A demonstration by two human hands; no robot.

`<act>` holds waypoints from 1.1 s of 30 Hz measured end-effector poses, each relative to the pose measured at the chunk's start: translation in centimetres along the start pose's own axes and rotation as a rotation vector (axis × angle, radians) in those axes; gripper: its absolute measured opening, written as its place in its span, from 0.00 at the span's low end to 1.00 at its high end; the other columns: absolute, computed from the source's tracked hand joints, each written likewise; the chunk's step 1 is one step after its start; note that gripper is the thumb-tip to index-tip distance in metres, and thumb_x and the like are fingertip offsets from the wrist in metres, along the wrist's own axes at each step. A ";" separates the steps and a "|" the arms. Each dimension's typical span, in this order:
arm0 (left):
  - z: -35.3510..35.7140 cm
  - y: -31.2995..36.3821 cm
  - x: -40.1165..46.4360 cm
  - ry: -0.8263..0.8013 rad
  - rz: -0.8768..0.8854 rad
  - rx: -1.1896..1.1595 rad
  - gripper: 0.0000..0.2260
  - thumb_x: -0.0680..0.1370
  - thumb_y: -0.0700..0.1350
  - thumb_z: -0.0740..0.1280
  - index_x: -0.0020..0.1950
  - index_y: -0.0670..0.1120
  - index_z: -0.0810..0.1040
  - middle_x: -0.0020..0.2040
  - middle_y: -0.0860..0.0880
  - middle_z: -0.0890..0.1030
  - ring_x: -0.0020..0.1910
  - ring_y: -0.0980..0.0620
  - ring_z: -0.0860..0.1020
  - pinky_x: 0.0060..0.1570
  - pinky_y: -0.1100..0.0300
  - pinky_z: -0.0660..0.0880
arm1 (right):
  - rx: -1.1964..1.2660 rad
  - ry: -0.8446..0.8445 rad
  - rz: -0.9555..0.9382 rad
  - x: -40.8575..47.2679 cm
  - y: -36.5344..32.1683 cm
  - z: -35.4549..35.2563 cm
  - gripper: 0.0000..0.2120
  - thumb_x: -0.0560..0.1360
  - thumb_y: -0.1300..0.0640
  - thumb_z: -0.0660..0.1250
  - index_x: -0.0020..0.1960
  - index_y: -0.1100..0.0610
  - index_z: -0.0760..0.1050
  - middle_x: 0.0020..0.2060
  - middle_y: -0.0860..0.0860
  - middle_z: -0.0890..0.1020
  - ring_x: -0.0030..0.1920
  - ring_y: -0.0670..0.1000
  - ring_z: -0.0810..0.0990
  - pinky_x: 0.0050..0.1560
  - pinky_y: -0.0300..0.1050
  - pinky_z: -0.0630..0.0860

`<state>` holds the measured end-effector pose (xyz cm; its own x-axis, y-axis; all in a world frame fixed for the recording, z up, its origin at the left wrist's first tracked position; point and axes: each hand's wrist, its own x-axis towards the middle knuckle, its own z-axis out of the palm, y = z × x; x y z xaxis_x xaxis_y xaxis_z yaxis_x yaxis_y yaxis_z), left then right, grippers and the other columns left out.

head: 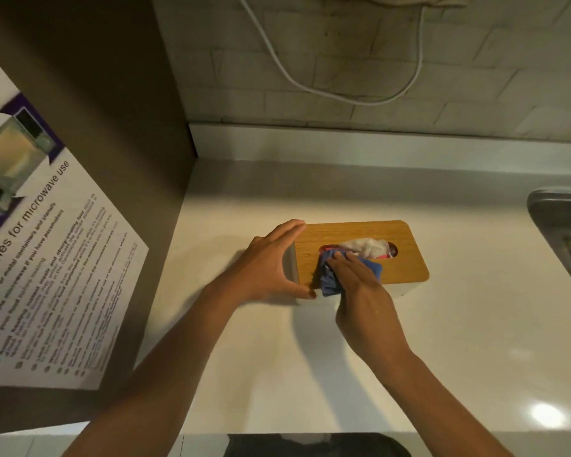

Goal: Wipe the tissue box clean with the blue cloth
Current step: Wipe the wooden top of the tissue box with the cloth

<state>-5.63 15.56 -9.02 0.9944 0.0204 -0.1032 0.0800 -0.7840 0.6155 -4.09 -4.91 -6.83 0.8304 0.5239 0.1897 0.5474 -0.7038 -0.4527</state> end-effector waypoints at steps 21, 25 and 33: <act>1.7 -0.8 0.4 0.081 0.047 -0.144 0.57 0.60 0.69 0.75 0.82 0.59 0.50 0.81 0.61 0.56 0.75 0.60 0.58 0.70 0.57 0.60 | 0.017 -0.054 -0.037 1.8 -1.7 1.3 0.29 0.67 0.74 0.67 0.67 0.60 0.74 0.66 0.56 0.75 0.70 0.55 0.69 0.64 0.36 0.61; 1.8 -0.9 0.6 0.088 0.038 -0.183 0.57 0.60 0.64 0.76 0.82 0.58 0.49 0.81 0.57 0.58 0.77 0.54 0.61 0.75 0.50 0.62 | 0.050 -0.114 -0.056 0.2 -1.6 0.7 0.29 0.67 0.75 0.66 0.66 0.60 0.76 0.64 0.55 0.77 0.69 0.55 0.71 0.62 0.41 0.68; 2.0 -1.0 0.5 0.090 0.048 -0.228 0.57 0.61 0.63 0.79 0.82 0.61 0.48 0.78 0.66 0.60 0.75 0.60 0.62 0.74 0.50 0.63 | 0.015 -0.091 0.002 2.8 -3.2 0.8 0.26 0.66 0.71 0.70 0.64 0.61 0.76 0.62 0.57 0.78 0.65 0.59 0.73 0.59 0.46 0.72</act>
<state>-5.32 15.12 -11.31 0.9988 0.0494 -0.0061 0.0357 -0.6251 0.7797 -3.57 -0.84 -5.54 0.8183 0.5644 0.1093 0.5436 -0.6979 -0.4663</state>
